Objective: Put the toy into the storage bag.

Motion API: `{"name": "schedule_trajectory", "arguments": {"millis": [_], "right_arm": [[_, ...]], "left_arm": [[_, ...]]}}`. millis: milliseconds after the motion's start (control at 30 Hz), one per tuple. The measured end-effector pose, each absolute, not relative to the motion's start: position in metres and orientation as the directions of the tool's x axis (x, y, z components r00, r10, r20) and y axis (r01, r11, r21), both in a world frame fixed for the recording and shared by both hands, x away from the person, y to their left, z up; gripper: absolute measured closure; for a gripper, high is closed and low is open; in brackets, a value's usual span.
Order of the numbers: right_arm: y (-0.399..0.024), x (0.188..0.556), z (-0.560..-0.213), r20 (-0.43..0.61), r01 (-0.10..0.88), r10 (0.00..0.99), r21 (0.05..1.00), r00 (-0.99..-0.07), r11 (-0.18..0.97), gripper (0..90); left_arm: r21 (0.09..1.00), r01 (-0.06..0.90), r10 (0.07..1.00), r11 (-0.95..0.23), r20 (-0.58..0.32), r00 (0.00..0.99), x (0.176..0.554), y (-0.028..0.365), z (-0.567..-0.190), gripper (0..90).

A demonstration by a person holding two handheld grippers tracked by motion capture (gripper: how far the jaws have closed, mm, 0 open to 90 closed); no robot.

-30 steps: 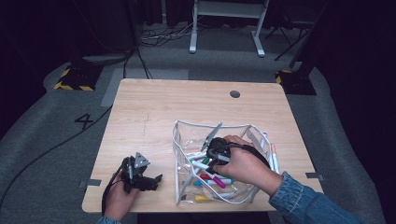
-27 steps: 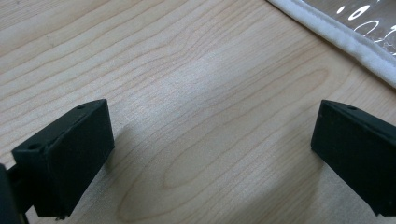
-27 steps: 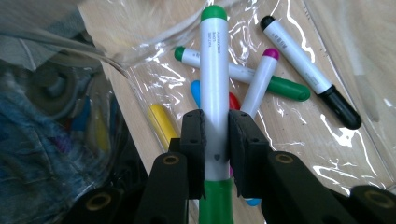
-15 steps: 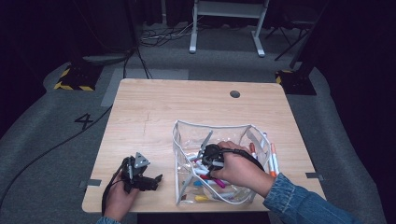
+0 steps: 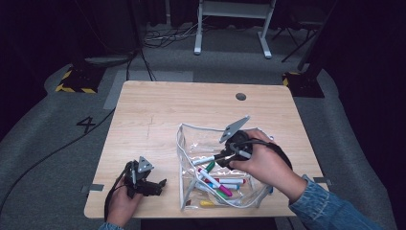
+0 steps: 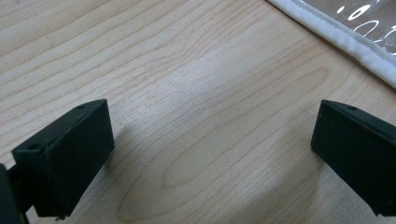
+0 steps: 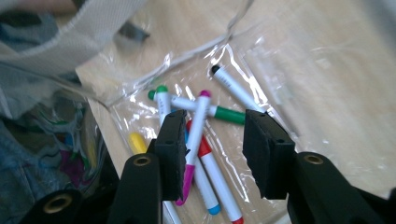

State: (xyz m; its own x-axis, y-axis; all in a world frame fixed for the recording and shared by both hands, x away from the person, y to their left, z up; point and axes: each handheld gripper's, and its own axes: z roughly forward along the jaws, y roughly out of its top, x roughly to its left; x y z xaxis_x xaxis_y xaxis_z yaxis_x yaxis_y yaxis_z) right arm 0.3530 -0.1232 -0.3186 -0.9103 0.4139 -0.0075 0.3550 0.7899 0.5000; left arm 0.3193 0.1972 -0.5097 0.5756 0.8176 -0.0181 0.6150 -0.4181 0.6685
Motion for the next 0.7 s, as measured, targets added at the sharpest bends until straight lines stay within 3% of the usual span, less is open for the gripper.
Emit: {"name": "schedule_trajectory", "arguments": {"millis": [300, 700], "right_arm": [[-0.173, 0.355, -0.279, -0.024, 0.4, 0.518, 0.607, -0.855, 0.687, 59.5], [-0.248, 0.364, -0.27, -0.024, 0.495, 0.678, 0.666, -0.734, 0.559, 58.3]], "left_arm": [[0.668, 0.615, 0.817, -0.418, -0.018, 0.576, 0.319, 0.197, -0.51, 0.0], [0.669, 0.616, 0.819, -0.416, -0.02, 0.574, 0.319, 0.197, -0.51, 0.0]]}}
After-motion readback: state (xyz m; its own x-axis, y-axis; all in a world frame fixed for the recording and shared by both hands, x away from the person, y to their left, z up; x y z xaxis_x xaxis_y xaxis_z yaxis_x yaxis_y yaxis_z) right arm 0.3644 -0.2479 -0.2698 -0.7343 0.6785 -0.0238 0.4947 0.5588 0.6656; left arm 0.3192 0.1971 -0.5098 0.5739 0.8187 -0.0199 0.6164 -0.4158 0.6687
